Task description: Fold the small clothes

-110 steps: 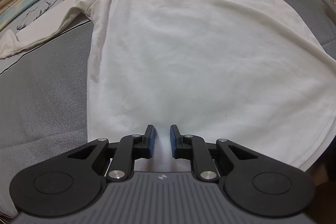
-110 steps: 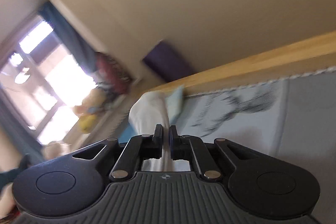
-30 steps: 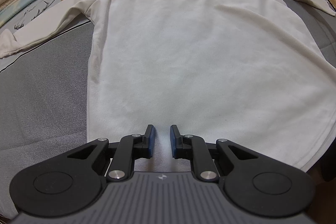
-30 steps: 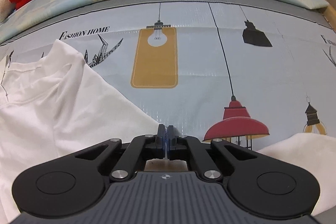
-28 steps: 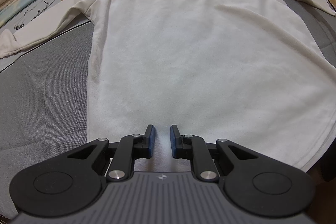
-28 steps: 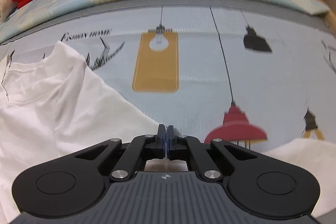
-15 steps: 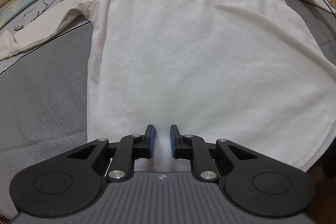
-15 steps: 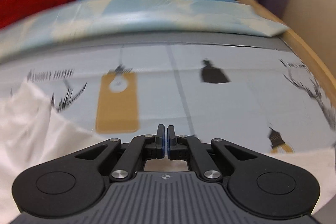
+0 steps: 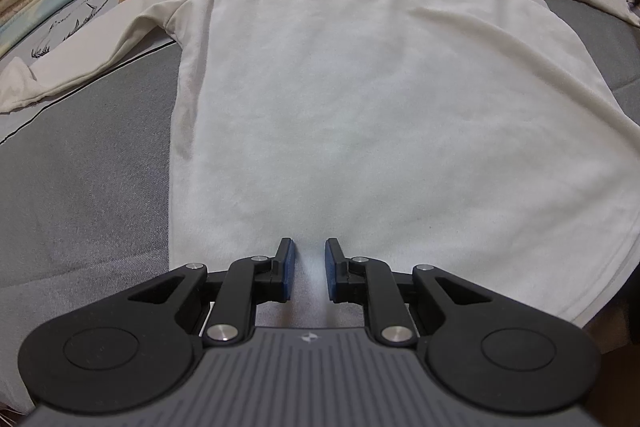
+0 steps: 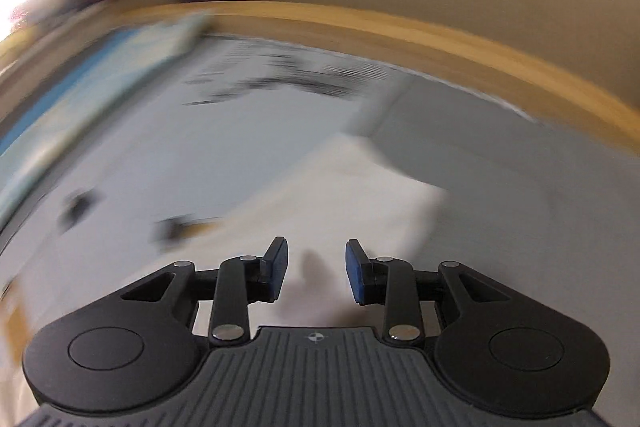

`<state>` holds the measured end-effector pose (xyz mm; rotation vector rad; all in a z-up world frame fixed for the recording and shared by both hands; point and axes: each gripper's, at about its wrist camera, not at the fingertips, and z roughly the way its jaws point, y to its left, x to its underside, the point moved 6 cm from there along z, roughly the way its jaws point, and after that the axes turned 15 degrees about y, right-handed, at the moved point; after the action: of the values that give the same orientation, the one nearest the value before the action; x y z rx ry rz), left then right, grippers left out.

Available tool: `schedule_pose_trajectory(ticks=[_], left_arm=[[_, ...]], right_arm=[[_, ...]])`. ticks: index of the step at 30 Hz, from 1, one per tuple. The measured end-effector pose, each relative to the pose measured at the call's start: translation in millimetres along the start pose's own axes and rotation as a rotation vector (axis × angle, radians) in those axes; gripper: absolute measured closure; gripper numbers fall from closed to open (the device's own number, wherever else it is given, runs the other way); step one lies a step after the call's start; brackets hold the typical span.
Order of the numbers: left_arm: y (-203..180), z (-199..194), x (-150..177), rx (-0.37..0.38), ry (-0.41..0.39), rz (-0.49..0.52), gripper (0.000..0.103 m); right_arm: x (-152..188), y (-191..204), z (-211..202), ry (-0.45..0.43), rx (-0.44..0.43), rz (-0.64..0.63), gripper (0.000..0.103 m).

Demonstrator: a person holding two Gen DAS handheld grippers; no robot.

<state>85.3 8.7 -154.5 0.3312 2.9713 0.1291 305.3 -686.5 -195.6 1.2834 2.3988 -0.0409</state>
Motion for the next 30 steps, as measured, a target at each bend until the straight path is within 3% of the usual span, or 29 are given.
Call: schedule_pose_trajectory(ticks=[3,5,7,9,14,16,17,19,22,24,26,30], left_arm=[[-1.9,-0.6,0.9,-0.012,-0.003,0.007,0.086],[-2.8,-0.8,1.3,-0.018,-0.005,0.011,0.086],[-3.2,-0.9,1.8,-0.024,-0.008,0.014,0.086],[-3.6,-0.6,2.0,-0.03,-0.01,0.017,0.086],[-2.6,-6.0,0.6,-0.031,-0.019,-0.007,0.085],[0.4,-14.5,-1.8,-0.014,-0.055,-0.029,0.085],[1.7,-19.1,-3.5,-0.002,-0.077,-0.037,0.085],[0.7,-21.3,-5.3,0.023,-0.089,-0.039,0.085],[-8.6,-1.7,3.2,0.023,0.007,0.016,0.082],[-11.9,-8.5,2.4,-0.007,-0.018,0.038,0.081],[-7.9,-22.1,-0.8,0.032,-0.072,0.0,0.081],[5.5,-47.0,-4.5,0.042,-0.155,-0.064,0.081]], right_arm=[[4.9,-42.0,18.0,0.064,-0.008,0.178,0.068],[4.2,-47.2,21.2,0.045,-0.068,0.188,0.063],[-0.2,-40.6,21.3,0.017,-0.128,0.135,0.066],[-3.5,-39.9,23.1,-0.012,-0.15,0.126,0.102],[1.3,-52.5,24.1,-0.004,0.004,0.197,0.103],[2.4,-51.0,16.7,-0.021,0.143,0.188,0.1],[3.5,-54.0,13.6,-0.028,0.156,0.213,0.098],[6.7,-61.2,9.6,-0.017,0.117,0.288,0.098],[5.6,-52.4,-6.2,-0.046,0.059,0.304,0.098],[6.8,-34.8,-33.1,-0.09,-0.025,0.254,0.088],[9.9,-7.4,-63.1,-0.131,-0.137,0.17,0.08],[30.3,50.6,-129.1,-0.175,-0.318,-0.052,0.075]])
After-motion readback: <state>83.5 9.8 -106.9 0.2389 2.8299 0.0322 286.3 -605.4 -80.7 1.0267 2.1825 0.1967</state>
